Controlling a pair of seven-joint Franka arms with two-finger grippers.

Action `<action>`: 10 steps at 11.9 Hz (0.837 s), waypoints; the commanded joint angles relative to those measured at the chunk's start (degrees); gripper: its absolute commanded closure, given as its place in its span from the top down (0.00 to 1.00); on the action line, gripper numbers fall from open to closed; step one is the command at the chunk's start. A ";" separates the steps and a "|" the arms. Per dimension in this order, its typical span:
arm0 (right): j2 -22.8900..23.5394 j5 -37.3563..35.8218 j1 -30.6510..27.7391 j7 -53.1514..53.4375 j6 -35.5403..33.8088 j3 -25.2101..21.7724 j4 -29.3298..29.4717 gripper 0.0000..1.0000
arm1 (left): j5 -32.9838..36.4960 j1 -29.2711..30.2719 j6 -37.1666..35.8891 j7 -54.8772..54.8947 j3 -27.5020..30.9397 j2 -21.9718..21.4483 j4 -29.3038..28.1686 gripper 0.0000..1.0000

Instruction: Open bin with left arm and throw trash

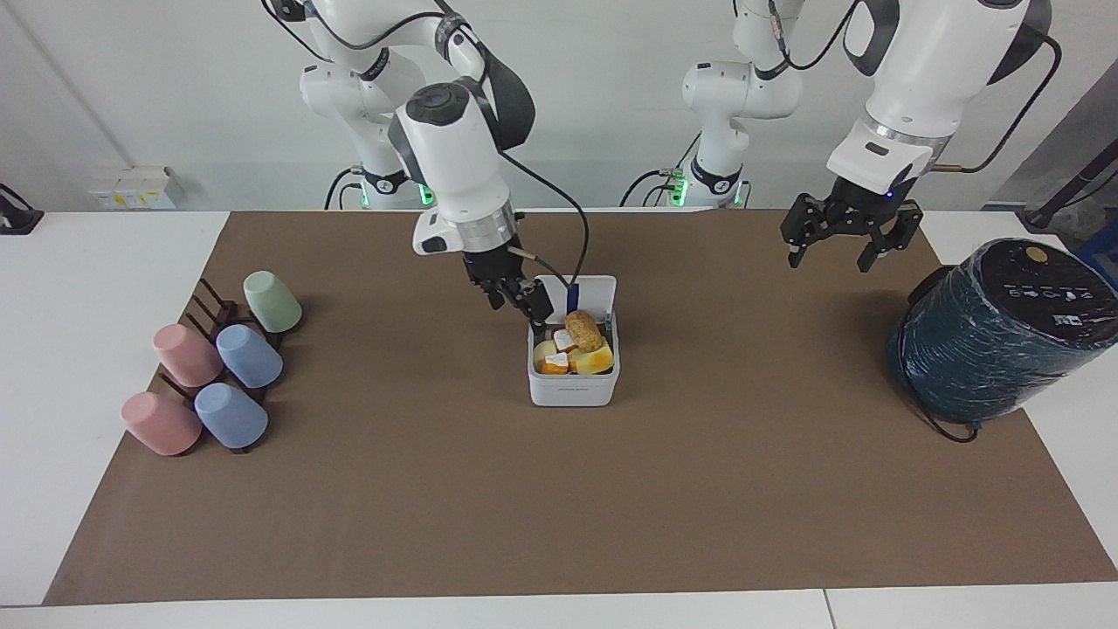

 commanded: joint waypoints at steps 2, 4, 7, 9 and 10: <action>-11.72 0.53 -9.55 -16.83 -2.46 0.42 -7.64 1.00 | 0.95 0.48 1.61 0.59 -0.53 -1.17 -1.92 1.00; -13.93 0.62 -12.81 -25.71 -5.80 0.34 -7.38 1.00 | 0.95 0.48 1.61 0.59 -0.53 -1.17 -1.83 1.00; -15.17 0.53 -13.35 -33.20 -11.70 0.07 -6.94 1.00 | 1.12 0.66 1.61 0.59 -0.45 -1.17 -1.83 1.00; -15.17 0.53 -14.49 -36.81 -12.23 0.07 -6.94 1.00 | 1.12 0.66 1.35 0.33 -0.44 -1.17 -1.83 1.00; -15.17 0.53 -14.76 -38.40 -12.93 0.07 -6.85 1.00 | 1.12 1.01 1.35 0.33 -0.44 -1.17 -1.83 1.00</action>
